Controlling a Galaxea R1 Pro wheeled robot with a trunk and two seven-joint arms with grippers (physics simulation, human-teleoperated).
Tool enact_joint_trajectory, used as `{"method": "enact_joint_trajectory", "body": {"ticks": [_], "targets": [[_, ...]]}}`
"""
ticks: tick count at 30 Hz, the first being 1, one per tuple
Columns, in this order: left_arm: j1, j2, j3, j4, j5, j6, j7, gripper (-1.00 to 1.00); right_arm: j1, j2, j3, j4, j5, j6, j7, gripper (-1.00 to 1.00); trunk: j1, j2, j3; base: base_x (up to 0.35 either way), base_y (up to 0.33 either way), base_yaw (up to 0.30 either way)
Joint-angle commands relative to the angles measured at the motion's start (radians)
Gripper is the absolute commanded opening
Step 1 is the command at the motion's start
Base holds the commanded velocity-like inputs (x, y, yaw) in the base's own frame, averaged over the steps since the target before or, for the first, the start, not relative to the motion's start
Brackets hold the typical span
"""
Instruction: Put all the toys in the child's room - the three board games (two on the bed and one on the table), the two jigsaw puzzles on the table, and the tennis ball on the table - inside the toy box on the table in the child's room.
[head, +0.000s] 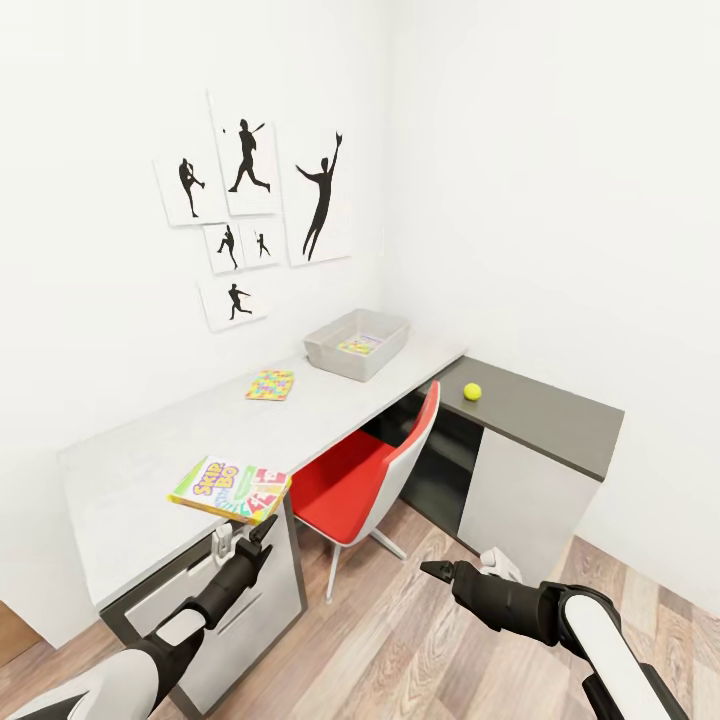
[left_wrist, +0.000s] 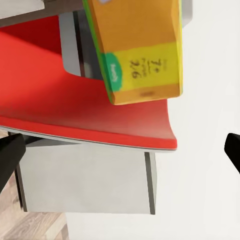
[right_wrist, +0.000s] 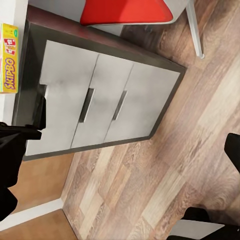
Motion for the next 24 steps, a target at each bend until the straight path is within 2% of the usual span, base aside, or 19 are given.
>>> {"method": "enact_joint_trajectory", "body": {"ticks": [1,7,14,19,24], "targets": [[-0.001,0.0,0.008,0.001,-0.002,0.01,-0.004,1.0,-0.001,-0.001,0.001,-0.001,-0.01,0.0,-0.01,1.0,0.004,-0.008,-0.004,0.0,0.0,0.0],[-0.001,0.0,0.008,0.001,-0.001,0.01,-0.004,1.0,-0.001,-0.001,0.001,-0.001,-0.01,0.0,-0.01,1.0,0.027,-0.05,-0.023,0.0,0.0,0.0],[-0.001,-0.014,0.01,0.001,0.001,0.007,-0.004,1.0,-0.001,-0.001,0.001,-0.001,-0.01,0.0,-0.01,1.0,0.027,-0.05,-0.023,0.0,0.0,0.0],[-0.001,-0.02,0.012,0.002,0.006,-0.045,-0.003,1.0,-0.001,-0.001,0.001,-0.001,-0.01,0.0,-0.01,1.0,0.027,-0.05,-0.023,0.0,0.0,0.0],[0.003,-0.021,0.014,0.002,0.007,-0.058,-0.003,1.0,-0.001,-0.001,0.001,-0.001,-0.01,0.0,-0.01,1.0,0.027,-0.05,-0.023,0.0,0.0,0.0]]}}
